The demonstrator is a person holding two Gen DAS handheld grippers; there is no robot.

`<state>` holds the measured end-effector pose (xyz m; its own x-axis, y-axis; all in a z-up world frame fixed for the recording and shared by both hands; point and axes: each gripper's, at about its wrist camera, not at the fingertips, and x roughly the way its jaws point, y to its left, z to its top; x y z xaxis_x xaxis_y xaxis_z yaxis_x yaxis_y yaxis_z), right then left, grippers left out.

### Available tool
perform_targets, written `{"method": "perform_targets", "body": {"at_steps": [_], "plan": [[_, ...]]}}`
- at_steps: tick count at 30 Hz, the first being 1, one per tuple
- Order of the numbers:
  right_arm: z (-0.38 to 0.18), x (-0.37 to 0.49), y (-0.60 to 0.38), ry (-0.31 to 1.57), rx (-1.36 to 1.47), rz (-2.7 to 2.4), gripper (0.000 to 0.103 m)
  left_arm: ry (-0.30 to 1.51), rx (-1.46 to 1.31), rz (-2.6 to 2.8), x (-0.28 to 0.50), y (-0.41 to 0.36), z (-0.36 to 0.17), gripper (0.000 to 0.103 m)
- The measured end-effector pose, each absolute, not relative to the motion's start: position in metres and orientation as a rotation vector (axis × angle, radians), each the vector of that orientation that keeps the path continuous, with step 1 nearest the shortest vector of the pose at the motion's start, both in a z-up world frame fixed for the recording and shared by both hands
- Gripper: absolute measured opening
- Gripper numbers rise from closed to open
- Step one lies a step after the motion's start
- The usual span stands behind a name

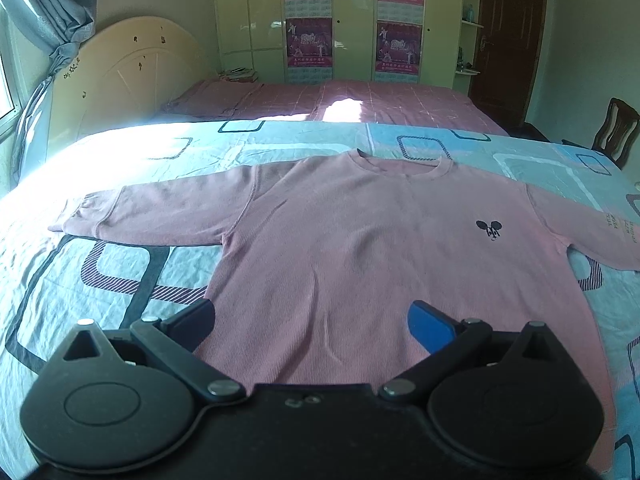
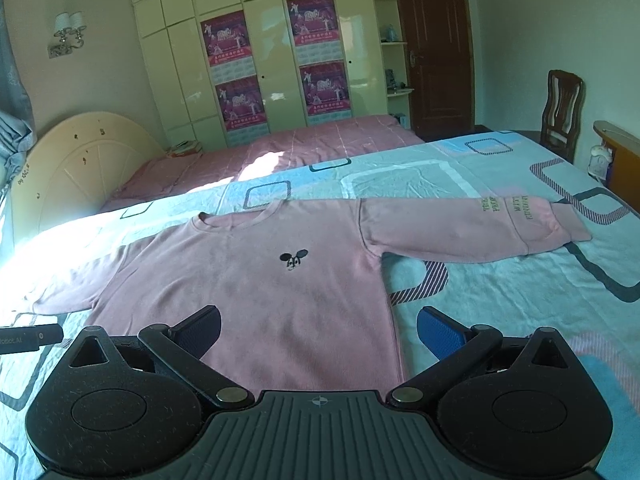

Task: Fold small clothes
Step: 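Move both tools over the spread pink sweatshirt toward a sleeve cuff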

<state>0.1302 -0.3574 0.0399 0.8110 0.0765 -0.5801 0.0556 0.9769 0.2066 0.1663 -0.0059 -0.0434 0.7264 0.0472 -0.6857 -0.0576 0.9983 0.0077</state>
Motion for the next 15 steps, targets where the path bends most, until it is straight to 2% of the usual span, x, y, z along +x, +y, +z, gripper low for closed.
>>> {"method": "perform_targets", "body": {"at_steps": [15], "plan": [[0.001, 0.204, -0.439, 0.649, 0.284, -0.049, 0.102, 0.764, -0.046, 0.068, 0.234, -0.040, -0.067, 0.103]]}}
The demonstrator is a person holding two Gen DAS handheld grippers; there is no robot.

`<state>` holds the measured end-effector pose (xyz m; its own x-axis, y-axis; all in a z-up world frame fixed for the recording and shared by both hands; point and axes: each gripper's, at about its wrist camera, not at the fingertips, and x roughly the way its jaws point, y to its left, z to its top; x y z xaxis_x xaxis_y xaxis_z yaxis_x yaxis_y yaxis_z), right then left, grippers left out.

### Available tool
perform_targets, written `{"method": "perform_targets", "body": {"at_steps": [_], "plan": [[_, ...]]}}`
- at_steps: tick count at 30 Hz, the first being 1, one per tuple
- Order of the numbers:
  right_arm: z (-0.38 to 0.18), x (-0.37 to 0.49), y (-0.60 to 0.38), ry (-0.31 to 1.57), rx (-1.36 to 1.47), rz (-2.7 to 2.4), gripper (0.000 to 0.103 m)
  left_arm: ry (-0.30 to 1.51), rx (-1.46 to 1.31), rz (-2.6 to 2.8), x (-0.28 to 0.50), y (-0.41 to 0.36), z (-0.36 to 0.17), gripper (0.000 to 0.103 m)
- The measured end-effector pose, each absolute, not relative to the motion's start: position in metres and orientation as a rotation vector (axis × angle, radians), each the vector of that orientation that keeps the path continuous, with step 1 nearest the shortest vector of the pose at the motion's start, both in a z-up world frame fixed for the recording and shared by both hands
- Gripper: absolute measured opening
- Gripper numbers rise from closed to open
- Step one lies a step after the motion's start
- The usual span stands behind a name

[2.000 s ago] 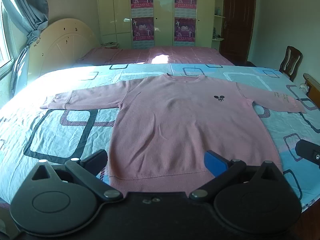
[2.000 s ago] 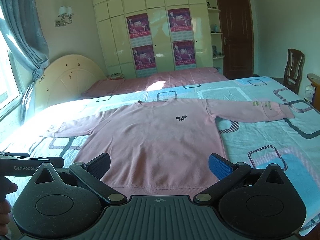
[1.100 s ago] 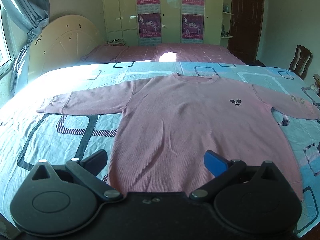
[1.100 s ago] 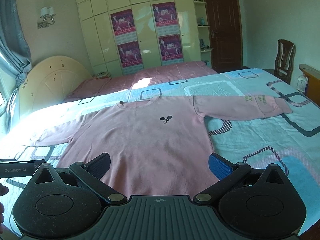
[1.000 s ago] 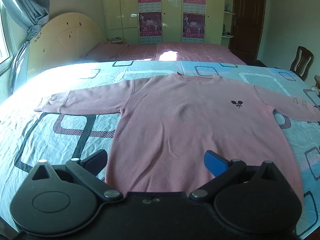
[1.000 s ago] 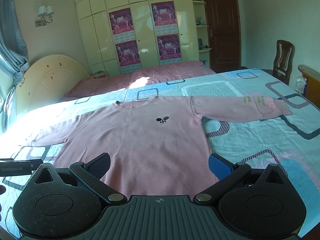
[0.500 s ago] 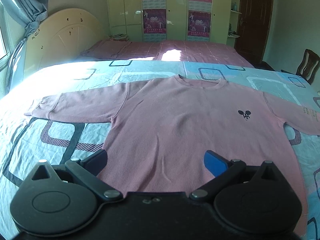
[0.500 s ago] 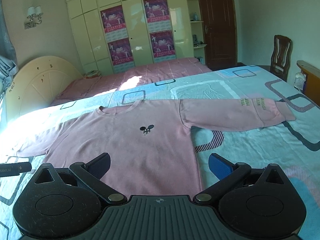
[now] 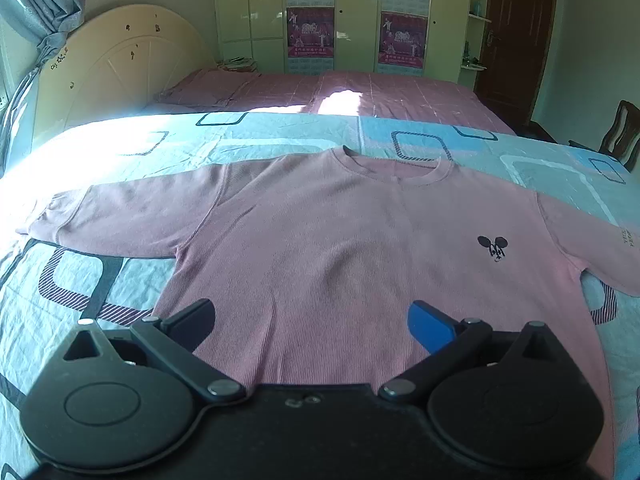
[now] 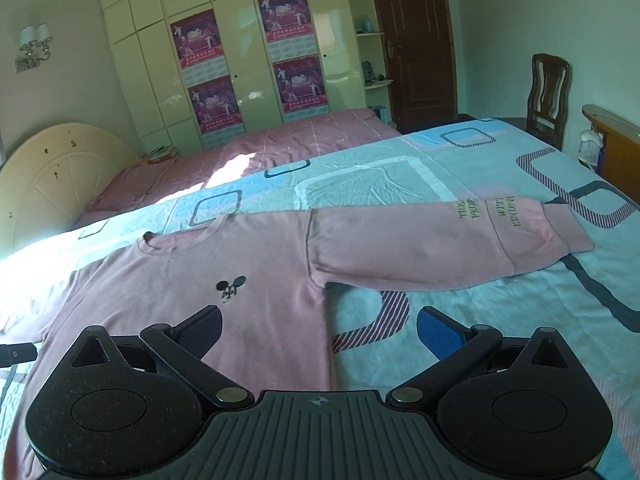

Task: Fold small clothes
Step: 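Move both tools over the spread pink sweatshirt toward a sleeve cuff, then grasp the sweatshirt sleeve cuff with the right gripper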

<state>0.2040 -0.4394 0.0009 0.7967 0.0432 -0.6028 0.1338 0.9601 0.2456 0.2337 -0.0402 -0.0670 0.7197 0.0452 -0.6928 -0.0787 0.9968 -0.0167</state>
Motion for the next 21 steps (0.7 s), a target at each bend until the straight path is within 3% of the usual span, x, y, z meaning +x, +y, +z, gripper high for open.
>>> {"method": "perform_targets", "body": {"at_steps": [8, 9, 10, 11, 21], "plan": [[-0.027, 0.237, -0.504, 0.672, 0.312, -0.161, 0.102, 0.769, -0.035, 0.054, 0.268, -0.059, -0.083, 0.103], [-0.029, 0.240, -0.512, 0.677, 0.314, -0.178, 0.096, 0.768, -0.031, 0.052, 0.273, -0.062, -0.084, 0.103], [-0.032, 0.244, -0.520, 0.686, 0.321, -0.191, 0.081, 0.770, -0.027, 0.051, 0.277, -0.065, -0.086, 0.103], [-0.037, 0.249, -0.531, 0.695, 0.337, -0.208, 0.076, 0.772, -0.022, 0.048, 0.281, -0.067, -0.087, 0.102], [-0.080, 0.269, -0.609, 0.764, 0.416, -0.394, 0.074, 0.819, 0.010, 0.027, 0.313, -0.085, -0.104, 0.102]]}}
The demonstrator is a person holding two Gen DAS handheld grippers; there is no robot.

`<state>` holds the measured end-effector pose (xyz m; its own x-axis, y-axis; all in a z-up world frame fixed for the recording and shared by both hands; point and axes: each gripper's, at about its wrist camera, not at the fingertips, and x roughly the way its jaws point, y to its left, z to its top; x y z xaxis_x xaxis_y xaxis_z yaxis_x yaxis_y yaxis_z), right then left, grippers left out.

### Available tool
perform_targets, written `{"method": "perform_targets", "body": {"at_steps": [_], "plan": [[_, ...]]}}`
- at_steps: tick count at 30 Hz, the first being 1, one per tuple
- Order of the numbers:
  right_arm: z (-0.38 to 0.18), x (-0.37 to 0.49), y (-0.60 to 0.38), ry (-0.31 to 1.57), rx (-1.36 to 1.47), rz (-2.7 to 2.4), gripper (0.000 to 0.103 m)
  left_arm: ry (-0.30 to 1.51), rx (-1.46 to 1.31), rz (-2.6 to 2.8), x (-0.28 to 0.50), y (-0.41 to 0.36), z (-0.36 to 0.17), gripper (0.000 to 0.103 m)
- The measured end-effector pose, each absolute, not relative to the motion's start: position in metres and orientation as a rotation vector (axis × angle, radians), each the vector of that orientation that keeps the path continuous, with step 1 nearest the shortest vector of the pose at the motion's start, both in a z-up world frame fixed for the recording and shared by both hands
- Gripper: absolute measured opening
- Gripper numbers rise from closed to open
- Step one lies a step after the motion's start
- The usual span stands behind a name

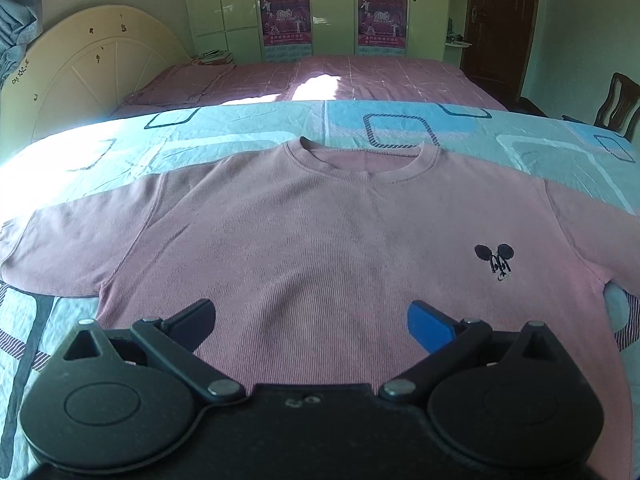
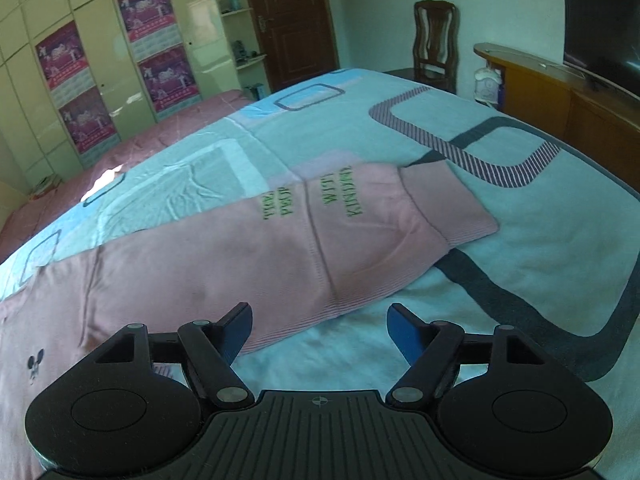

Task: Fold small clothes
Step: 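Grasp the sweatshirt sleeve cuff with the right gripper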

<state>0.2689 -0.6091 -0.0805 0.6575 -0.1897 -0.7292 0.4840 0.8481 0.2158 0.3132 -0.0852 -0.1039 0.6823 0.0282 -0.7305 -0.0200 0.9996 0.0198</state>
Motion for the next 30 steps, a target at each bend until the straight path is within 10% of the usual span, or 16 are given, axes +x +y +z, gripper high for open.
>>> {"method": "perform_targets", "body": {"at_steps": [8, 15, 30], "plan": [[-0.099, 0.278, -0.656, 0.739, 0.505, -0.523, 0.052, 0.863, 0.037, 0.021, 0.323, -0.087, -0.119, 0.099], [-0.100, 0.286, -0.676, 0.716, 0.515, -0.542, 0.007, 0.893, 0.029, 0.022, 0.329, -0.083, -0.126, 0.097], [-0.037, 0.340, -0.567, 0.569, 0.317, -0.232, 0.004, 0.857, -0.049, 0.019, 0.328, -0.060, -0.110, 0.090]]}}
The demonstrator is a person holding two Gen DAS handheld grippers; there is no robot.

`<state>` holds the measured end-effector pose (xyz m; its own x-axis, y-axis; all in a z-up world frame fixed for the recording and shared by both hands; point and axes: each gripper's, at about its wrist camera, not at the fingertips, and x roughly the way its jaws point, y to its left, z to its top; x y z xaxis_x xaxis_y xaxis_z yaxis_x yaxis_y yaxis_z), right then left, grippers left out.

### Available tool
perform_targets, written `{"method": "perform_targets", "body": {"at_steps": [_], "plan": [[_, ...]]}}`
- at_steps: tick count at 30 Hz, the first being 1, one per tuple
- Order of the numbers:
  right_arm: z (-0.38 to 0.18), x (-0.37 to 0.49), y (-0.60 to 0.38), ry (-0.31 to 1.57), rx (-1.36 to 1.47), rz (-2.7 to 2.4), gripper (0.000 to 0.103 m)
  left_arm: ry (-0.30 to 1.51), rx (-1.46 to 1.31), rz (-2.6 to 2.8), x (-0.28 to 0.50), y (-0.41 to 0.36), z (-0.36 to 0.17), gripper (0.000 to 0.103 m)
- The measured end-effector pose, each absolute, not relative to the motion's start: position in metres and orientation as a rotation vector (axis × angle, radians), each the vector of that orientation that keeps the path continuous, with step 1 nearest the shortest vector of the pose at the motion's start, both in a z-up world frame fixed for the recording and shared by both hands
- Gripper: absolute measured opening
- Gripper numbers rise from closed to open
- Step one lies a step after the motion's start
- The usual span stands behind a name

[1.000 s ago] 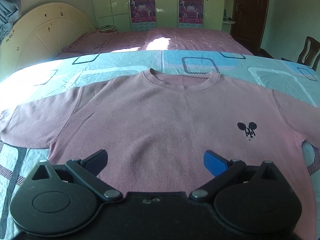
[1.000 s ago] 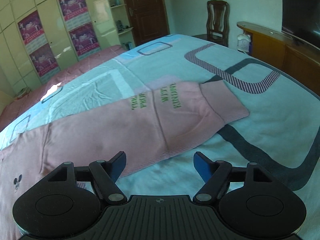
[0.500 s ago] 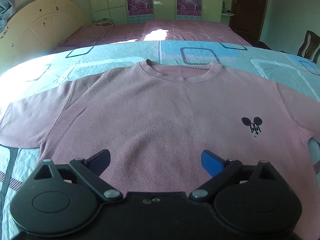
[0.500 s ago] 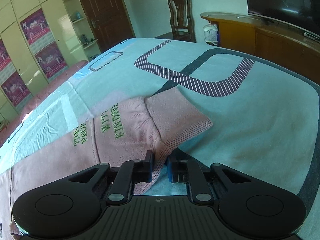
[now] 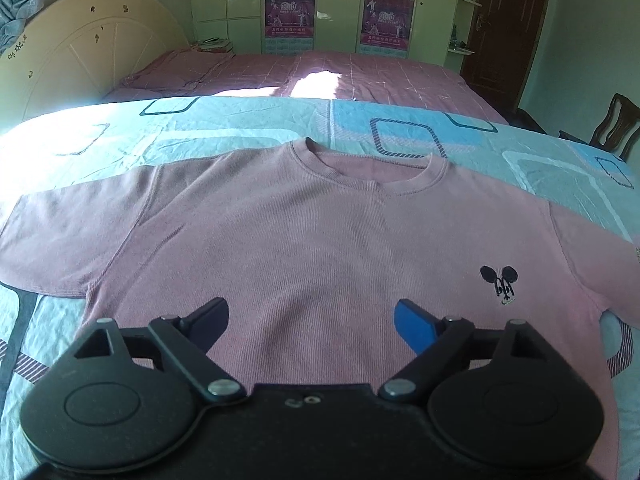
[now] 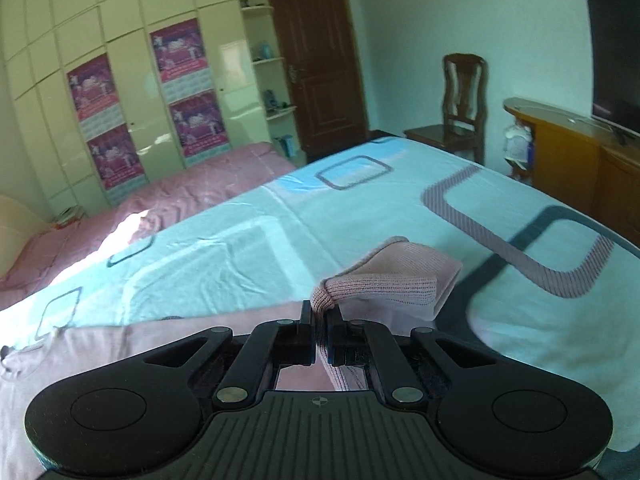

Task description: Fold small clothes

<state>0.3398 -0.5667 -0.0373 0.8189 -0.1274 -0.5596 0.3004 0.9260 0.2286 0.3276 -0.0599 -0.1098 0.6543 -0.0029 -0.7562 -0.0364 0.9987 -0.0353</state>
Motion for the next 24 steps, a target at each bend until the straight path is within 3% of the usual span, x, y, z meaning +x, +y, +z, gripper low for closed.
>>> {"method": "perform_targets", "body": {"at_steps": [9, 20, 21, 22, 24], "plan": [[-0.029, 0.381, -0.410, 0.576, 0.243, 0.143, 0.004, 0.809, -0.082, 0.022, 0.317, -0.023, -0.108, 0.089], [-0.084, 0.379, -0.245, 0.757, 0.161, 0.457, 0.005, 0.812, -0.145, 0.049, 0.321, 0.023, -0.110, 0.089], [-0.085, 0.377, -0.240, 0.770, 0.161, 0.465, 0.011, 0.814, -0.148, 0.038, 0.321, 0.024, -0.111, 0.089], [-0.085, 0.376, -0.239, 0.776, 0.172, 0.476, 0.032, 0.817, -0.148, 0.020, 0.321, 0.024, -0.112, 0.089], [-0.081, 0.370, -0.255, 0.774, 0.224, 0.489, 0.059, 0.822, -0.142, -0.023, 0.325, 0.018, -0.114, 0.090]]}}
